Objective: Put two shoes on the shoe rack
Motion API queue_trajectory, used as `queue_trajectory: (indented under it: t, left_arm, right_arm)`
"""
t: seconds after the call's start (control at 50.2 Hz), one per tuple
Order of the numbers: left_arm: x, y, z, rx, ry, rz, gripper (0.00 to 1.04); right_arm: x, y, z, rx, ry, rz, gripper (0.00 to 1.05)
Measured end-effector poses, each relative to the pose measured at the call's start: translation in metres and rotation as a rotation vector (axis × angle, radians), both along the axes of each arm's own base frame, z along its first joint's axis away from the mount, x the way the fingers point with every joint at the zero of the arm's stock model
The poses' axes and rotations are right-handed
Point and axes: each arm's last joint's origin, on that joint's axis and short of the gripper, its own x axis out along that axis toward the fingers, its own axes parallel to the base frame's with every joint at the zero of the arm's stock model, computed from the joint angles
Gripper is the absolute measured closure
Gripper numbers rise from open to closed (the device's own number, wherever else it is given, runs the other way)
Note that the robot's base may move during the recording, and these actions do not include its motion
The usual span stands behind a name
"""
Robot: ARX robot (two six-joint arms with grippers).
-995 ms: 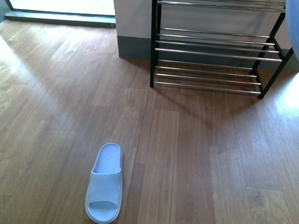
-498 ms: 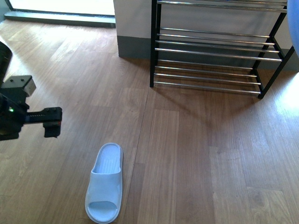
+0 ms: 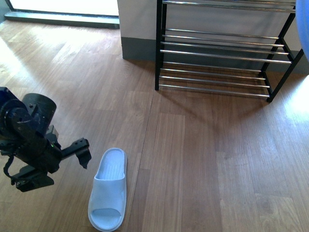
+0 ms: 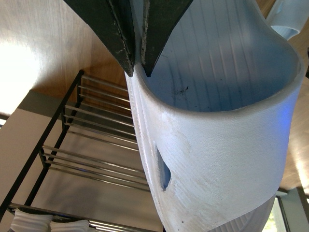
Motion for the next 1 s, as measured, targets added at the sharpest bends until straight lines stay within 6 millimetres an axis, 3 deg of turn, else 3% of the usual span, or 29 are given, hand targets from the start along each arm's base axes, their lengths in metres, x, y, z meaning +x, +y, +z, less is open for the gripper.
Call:
queue_trajectory:
  t: [0.219,0.538,0.717,0.876,0.995]
  left_arm:
    - [0.004,-0.015,-0.03,-0.005,0.065,-0.033,0.09]
    - [0.018,-0.033,-0.052,-0.056,0.071,-0.042,0.09]
    - [0.006,-0.036,-0.071,-0.079,0.139,0.017,0.09]
    - [0.005,-0.037,-0.074,-0.069,0.166,0.041,0.1]
    - [0.001,-0.036,-0.078,-0.029,0.207,0.037,0.3]
  right_arm:
    - [0.0,0.0,0.0,0.0,0.0,0.0,1.03]
    - [0.0,0.0,0.0,0.0,0.0,0.0,1.03]
    - [0.0,0.0,0.0,0.0,0.0,0.0,1.03]
    - [0.0,0.0,0.0,0.0,0.0,0.0,1.03]
    - [0.0,0.0,0.0,0.0,0.0,0.0,1.03]
